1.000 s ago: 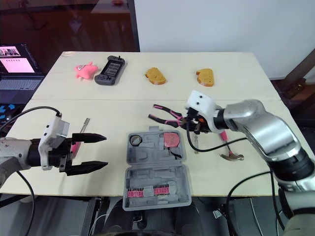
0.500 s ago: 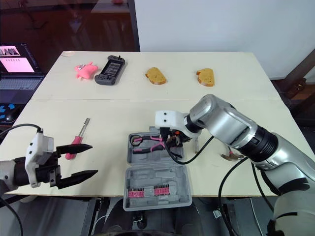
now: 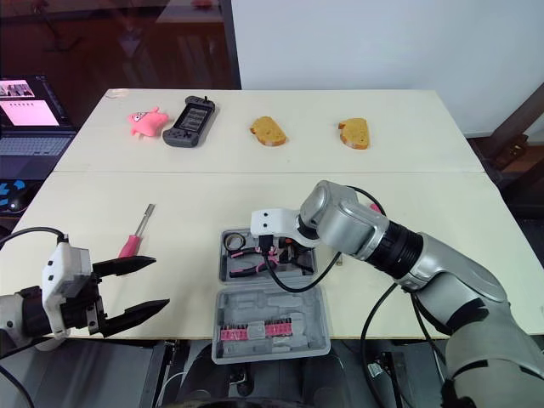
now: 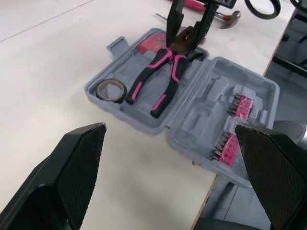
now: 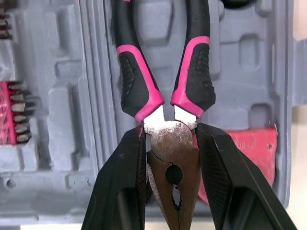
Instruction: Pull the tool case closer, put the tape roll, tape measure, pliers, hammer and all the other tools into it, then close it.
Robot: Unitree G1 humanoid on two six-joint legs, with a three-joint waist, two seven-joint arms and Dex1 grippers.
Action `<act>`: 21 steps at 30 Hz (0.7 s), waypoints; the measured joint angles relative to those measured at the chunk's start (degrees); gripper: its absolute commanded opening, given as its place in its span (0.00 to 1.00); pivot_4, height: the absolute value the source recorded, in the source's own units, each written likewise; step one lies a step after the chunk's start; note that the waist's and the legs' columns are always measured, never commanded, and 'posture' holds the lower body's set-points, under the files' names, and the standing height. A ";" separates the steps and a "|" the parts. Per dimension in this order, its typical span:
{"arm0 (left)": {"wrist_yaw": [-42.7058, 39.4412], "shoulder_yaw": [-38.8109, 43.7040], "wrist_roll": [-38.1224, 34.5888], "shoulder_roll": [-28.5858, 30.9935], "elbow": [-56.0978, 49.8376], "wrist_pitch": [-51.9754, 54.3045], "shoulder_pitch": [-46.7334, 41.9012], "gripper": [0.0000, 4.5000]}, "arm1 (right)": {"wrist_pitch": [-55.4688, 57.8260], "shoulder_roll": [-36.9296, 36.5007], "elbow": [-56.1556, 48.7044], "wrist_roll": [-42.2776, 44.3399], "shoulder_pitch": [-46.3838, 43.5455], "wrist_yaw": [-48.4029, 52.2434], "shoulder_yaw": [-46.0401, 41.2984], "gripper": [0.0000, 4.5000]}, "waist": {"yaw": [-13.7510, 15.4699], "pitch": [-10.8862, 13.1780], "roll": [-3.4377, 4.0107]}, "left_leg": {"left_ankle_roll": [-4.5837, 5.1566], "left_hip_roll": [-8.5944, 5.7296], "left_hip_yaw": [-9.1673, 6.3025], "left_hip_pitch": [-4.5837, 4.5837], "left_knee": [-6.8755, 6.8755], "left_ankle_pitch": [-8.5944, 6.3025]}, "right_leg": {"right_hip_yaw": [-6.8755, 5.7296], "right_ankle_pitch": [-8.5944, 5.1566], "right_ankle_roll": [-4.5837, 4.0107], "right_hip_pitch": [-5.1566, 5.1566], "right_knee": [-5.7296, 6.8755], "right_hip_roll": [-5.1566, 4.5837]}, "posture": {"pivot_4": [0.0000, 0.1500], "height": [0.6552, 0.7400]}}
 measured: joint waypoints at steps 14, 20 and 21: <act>0.63 0.04 -0.01 -0.05 -0.44 0.03 0.61 1.00 | 0.23 2.02 0.78 -2.52 1.16 -0.04 0.01 0.27 | 0.00 0.00 0.00 | 0.00 0.00 0.02 0.00 0.00 0.00 | 0.00 0.00 0.00 -0.07 0.01 0.00 | 1.00 0.75; 0.56 0.03 0.04 -0.05 -0.31 0.02 0.06 1.00 | 1.04 1.85 -0.86 -2.79 1.17 1.03 0.50 0.27 | -0.01 0.00 0.00 | 0.00 0.00 0.02 0.00 0.00 0.00 | 0.00 0.00 0.00 -0.07 0.01 0.00 | 1.00 0.75; 0.56 0.03 0.05 -0.05 -0.30 0.02 0.03 1.00 | 1.26 1.80 -1.22 -2.84 1.17 1.14 0.51 0.27 | -0.01 0.00 0.00 | 0.00 0.00 0.02 -0.01 0.00 0.00 | 0.00 0.00 0.00 -0.07 0.01 0.00 | 1.00 0.75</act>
